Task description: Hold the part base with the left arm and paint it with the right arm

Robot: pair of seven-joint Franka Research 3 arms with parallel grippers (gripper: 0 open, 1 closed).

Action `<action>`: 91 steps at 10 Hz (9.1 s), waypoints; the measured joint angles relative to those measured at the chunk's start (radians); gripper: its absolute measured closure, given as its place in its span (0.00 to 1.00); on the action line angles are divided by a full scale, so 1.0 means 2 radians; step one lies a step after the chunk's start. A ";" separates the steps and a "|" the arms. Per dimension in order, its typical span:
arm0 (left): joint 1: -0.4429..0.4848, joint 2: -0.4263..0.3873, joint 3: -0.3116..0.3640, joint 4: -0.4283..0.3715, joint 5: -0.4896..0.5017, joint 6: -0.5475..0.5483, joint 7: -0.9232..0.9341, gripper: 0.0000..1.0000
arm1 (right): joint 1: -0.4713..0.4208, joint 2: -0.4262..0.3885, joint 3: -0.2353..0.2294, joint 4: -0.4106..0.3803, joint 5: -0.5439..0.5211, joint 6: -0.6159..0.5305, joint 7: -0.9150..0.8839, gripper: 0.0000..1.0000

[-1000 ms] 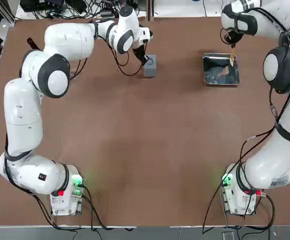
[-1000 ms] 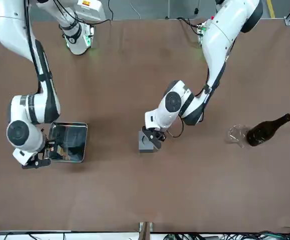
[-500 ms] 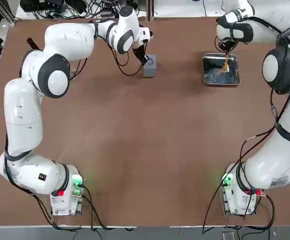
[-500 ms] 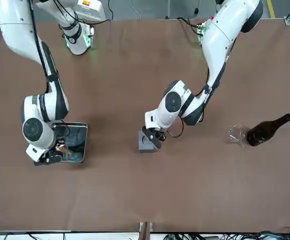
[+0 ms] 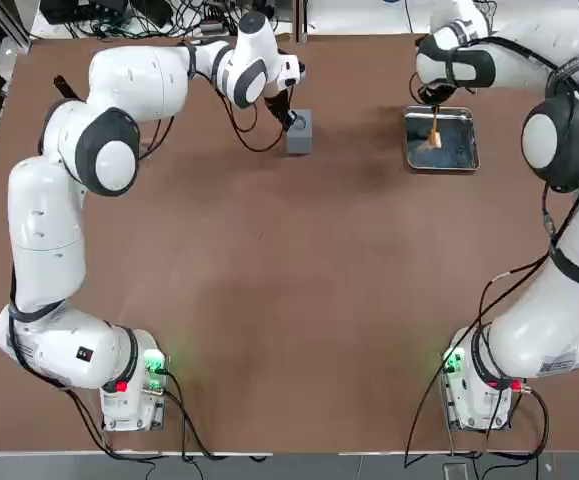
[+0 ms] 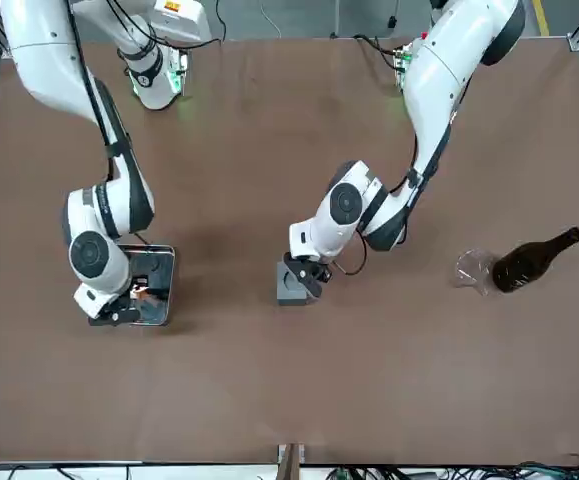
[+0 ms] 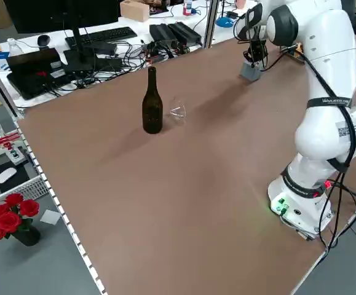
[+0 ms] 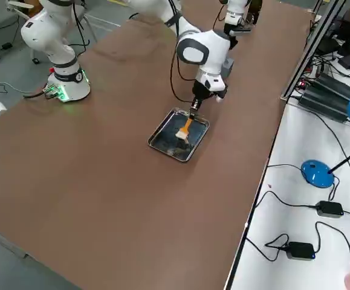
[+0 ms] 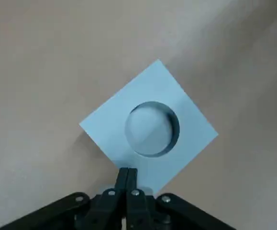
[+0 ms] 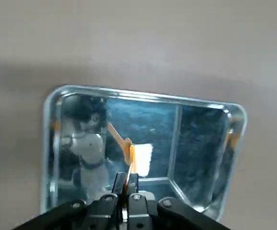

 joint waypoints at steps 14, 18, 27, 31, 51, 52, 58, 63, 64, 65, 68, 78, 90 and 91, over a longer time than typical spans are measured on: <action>0.000 0.000 0.000 0.000 0.000 0.000 0.000 0.97 | -0.052 -0.056 -0.041 -0.056 0.169 0.061 -0.249 0.96; 0.000 0.000 0.000 0.000 0.000 0.000 0.000 0.97 | -0.054 -0.038 -0.084 -0.058 0.171 0.093 -0.337 0.96; 0.000 0.000 0.000 0.000 0.000 0.000 0.000 0.97 | -0.026 -0.049 -0.115 0.036 0.170 -0.057 -0.373 0.96; 0.000 0.000 0.000 0.000 0.000 0.000 0.000 0.97 | -0.012 -0.052 -0.067 0.097 0.212 -0.092 -0.346 0.96; 0.000 0.000 0.000 0.000 0.000 0.000 0.000 0.97 | -0.024 0.163 -0.017 0.113 0.919 -0.054 -1.178 0.96; 0.000 0.000 0.000 0.000 0.000 0.000 0.000 0.97 | -0.021 0.166 -0.017 0.113 0.919 -0.064 -1.208 0.96; 0.000 0.000 0.000 0.000 0.000 0.000 0.000 0.97 | -0.015 0.220 -0.015 0.114 0.943 -0.134 -1.358 0.96; 0.000 0.000 0.000 0.000 0.000 0.000 0.000 0.97 | -0.008 0.222 -0.005 0.114 0.947 -0.142 -1.366 0.96; 0.000 0.000 0.000 0.000 0.000 0.000 0.000 0.97 | -0.007 0.223 -0.003 0.114 0.948 -0.142 -1.369 0.96; 0.000 0.000 0.000 0.000 0.000 0.000 0.000 0.97 | -0.007 0.226 -0.002 0.114 0.948 -0.142 -1.375 0.96; 0.000 0.000 0.000 0.000 0.000 0.000 0.000 0.97 | -0.006 0.233 -0.002 0.107 0.948 -0.146 -1.387 0.96; 0.000 0.000 0.000 0.000 0.000 0.000 0.000 0.97 | -0.006 0.233 -0.002 0.055 0.948 -0.224 -1.429 0.96; 0.000 0.000 0.000 0.000 0.000 0.000 0.000 0.97 | 0.000 0.225 -0.022 0.049 0.941 -0.216 -1.430 0.96; 0.000 0.000 0.000 0.000 0.000 0.000 0.000 0.97 | 0.000 0.225 -0.021 0.051 0.942 -0.214 -1.429 0.96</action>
